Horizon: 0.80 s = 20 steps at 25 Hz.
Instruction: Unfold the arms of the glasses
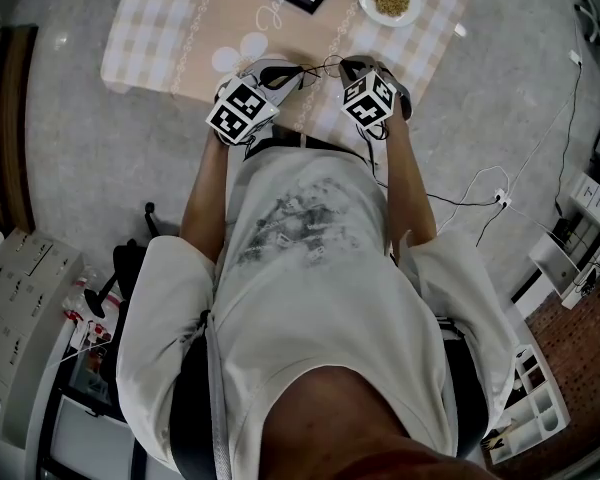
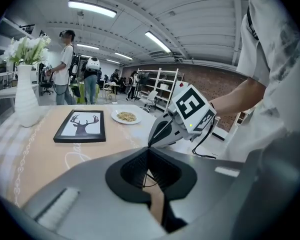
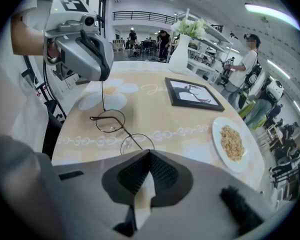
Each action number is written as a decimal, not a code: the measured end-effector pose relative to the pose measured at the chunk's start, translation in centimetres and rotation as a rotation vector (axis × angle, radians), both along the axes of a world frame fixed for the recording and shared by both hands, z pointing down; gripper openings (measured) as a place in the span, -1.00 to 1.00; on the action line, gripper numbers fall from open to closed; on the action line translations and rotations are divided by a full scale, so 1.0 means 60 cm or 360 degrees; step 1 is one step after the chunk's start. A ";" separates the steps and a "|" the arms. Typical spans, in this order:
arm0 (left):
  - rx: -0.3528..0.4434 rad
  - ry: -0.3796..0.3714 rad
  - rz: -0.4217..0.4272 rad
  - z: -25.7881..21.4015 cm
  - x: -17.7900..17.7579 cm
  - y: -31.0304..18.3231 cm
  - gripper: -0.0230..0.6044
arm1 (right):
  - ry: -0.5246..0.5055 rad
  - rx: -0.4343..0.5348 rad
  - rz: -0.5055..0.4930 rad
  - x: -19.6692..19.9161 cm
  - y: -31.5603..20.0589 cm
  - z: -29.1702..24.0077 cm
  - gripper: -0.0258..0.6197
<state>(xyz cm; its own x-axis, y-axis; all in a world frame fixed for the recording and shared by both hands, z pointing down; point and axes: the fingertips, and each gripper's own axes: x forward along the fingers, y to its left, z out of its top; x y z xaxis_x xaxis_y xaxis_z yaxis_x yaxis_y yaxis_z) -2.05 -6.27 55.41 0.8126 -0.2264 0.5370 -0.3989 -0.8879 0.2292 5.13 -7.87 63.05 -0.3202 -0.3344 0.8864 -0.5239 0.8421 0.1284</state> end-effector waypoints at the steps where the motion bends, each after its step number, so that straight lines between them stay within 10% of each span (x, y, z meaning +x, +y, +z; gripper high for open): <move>1: 0.0000 0.0009 -0.0014 -0.003 0.000 -0.002 -0.90 | -0.0002 0.0001 -0.0001 0.000 0.000 0.000 -0.87; 20: -0.0100 0.0102 -0.0229 0.006 -0.018 -0.017 -0.90 | -0.0027 0.0057 0.0018 0.000 -0.001 -0.005 -0.86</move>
